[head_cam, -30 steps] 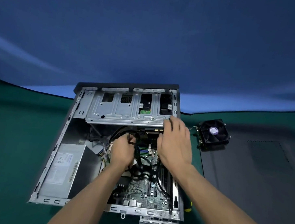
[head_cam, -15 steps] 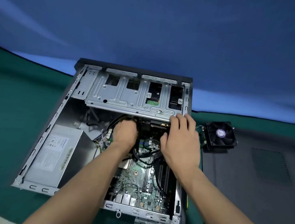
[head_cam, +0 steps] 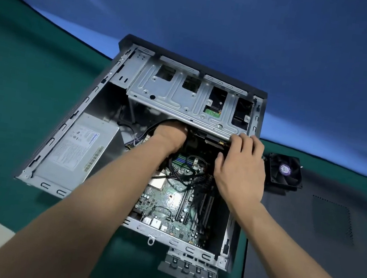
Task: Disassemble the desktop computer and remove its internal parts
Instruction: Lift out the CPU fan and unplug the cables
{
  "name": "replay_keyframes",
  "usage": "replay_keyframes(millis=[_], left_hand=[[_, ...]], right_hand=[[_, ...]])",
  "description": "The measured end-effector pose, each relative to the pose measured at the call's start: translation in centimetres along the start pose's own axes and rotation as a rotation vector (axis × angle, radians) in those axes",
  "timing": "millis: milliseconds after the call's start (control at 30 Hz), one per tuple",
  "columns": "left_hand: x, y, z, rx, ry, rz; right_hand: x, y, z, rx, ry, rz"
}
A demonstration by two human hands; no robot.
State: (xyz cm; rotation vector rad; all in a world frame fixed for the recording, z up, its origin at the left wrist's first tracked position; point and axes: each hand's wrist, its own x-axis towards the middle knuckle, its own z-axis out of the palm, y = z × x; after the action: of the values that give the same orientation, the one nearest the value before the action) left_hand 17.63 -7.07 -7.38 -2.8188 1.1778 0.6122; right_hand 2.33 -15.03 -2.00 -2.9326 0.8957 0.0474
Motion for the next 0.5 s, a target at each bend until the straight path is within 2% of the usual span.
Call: replay_keyframes(millis=[500], left_hand=[[0.09, -0.83, -0.03, 0.258, 0.184, 0.145]], right_hand=[[0.07, -0.09, -0.04, 0.038, 0.008, 0.024]])
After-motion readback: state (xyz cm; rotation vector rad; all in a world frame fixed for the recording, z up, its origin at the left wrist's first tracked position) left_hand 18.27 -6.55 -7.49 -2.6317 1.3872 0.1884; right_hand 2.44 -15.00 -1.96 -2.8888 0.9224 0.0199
